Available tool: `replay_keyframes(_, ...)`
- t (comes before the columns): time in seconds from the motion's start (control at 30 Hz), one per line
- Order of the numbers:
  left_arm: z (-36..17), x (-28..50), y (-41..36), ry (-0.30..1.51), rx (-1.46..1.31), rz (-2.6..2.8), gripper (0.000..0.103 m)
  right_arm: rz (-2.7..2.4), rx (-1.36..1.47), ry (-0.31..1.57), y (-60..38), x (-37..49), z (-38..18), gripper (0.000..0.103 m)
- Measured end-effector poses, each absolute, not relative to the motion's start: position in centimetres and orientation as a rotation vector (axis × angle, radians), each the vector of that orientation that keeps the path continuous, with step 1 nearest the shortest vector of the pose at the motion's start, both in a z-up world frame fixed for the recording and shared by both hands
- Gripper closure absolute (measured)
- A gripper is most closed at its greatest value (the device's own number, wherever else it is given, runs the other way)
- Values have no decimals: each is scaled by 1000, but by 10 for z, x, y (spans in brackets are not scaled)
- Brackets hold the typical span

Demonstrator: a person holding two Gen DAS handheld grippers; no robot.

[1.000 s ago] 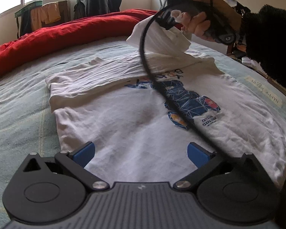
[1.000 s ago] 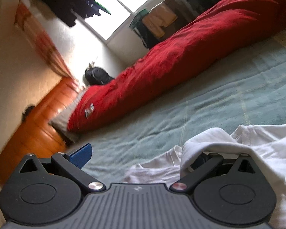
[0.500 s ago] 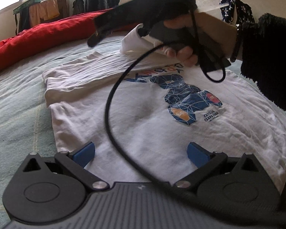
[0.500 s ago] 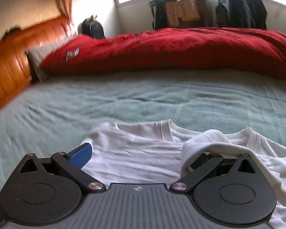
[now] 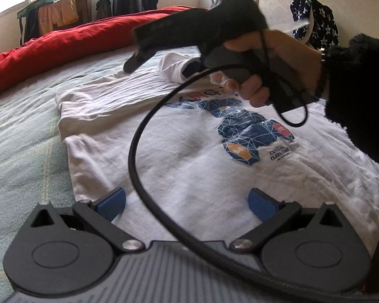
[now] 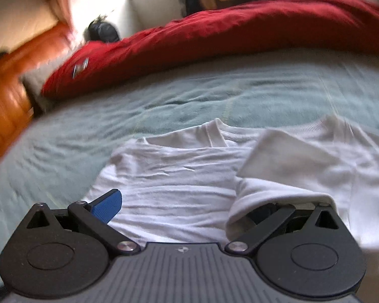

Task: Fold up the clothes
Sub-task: 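Lower the sleeve across the shirt body with the right gripper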

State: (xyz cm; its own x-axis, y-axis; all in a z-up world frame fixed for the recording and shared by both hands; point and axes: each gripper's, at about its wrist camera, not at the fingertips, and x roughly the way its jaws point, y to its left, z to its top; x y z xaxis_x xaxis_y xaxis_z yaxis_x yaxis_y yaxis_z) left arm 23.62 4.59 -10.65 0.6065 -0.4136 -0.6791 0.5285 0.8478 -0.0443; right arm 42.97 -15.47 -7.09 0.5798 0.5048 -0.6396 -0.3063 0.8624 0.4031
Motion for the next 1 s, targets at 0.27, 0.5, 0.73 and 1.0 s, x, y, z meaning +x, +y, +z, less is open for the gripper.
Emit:
replay_keyframes(0.27, -107, 235, 47, 739, 165, -548, 1, 475, 562, 789, -204, 406, -74, 0)
replay_keyframes(0.5, -107, 236, 47, 740, 167, -547, 1, 375, 643, 674, -226, 404, -72, 0)
replay_keyframes(0.73, -107, 236, 46, 740, 167, -547, 1, 532, 432, 655, -183, 411, -52, 0)
replay_keyframes(1.0, -108, 236, 45, 740, 165, -547, 1, 671, 122, 732, -111, 411, -49, 0)
